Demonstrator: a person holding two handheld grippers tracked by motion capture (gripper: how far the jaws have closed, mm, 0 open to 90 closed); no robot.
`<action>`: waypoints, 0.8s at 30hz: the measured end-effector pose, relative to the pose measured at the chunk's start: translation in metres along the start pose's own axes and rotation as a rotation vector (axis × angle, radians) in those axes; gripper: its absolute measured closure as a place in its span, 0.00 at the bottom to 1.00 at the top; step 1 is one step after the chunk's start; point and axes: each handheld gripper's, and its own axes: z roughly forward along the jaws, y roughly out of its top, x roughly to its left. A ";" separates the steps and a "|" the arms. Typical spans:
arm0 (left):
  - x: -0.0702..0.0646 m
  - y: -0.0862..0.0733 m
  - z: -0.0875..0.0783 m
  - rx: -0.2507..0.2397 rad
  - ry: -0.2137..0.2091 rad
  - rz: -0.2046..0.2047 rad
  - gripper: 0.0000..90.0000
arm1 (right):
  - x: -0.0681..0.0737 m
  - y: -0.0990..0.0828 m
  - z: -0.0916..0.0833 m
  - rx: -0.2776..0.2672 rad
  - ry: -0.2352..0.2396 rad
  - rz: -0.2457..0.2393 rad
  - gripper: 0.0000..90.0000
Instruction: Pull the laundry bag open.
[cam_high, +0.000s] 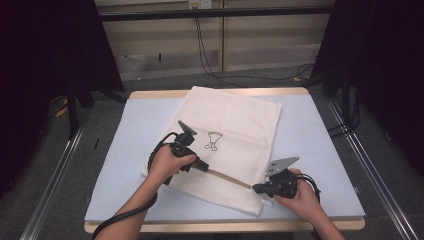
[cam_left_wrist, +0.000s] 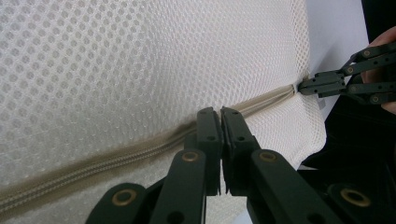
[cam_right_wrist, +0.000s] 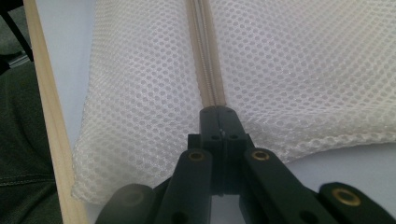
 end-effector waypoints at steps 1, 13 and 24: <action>0.000 0.000 0.000 0.001 0.000 -0.001 0.97 | 0.000 0.000 0.000 -0.001 -0.001 -0.001 1.00; 0.004 -0.001 -0.004 -0.007 -0.006 -0.006 0.97 | -0.001 -0.001 0.000 0.000 0.006 0.004 1.00; 0.010 -0.003 -0.015 -0.028 0.008 -0.020 0.97 | -0.001 0.000 0.000 0.004 0.006 0.015 1.00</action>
